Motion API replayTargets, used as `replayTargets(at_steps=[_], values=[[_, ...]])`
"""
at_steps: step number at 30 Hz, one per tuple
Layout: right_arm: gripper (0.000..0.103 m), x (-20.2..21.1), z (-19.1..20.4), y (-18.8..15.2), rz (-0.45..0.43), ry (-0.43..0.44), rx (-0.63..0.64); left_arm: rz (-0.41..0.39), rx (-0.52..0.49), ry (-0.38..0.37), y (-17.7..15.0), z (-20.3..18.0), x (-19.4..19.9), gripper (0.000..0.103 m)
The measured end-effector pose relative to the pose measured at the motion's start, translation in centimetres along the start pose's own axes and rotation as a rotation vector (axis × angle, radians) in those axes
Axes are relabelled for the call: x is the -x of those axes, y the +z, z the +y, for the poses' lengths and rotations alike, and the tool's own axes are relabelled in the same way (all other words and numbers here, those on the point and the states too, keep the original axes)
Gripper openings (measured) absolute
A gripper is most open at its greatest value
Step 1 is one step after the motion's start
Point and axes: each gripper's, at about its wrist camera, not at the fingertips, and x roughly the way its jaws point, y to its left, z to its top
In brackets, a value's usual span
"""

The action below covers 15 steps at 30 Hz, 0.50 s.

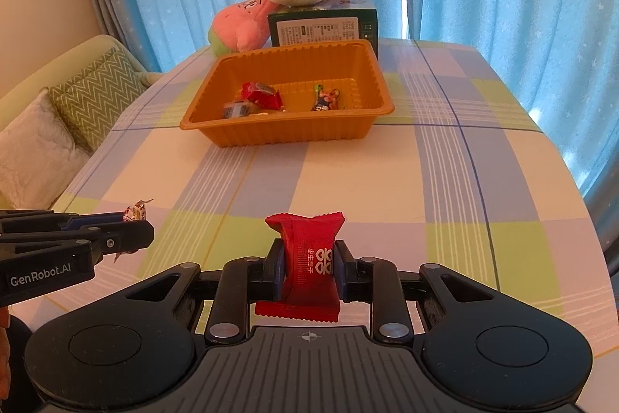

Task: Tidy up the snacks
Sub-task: 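Carry both candies into the orange tray and open both tools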

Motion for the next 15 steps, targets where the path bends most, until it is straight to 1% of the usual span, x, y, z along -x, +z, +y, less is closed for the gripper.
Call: replayTargets(at_steps=[7,15], values=[[0.026,-1.1,-0.6,2.5,-0.016,-0.005,0.024,-0.018,-0.005,-0.005,2.1,0.4,-1.0,0.018],[0.026,-3.3,-0.9,6.1,-0.034,-0.008,0.05,-0.048,-0.017,0.008,5.7,1.6,-2.4,0.018]])
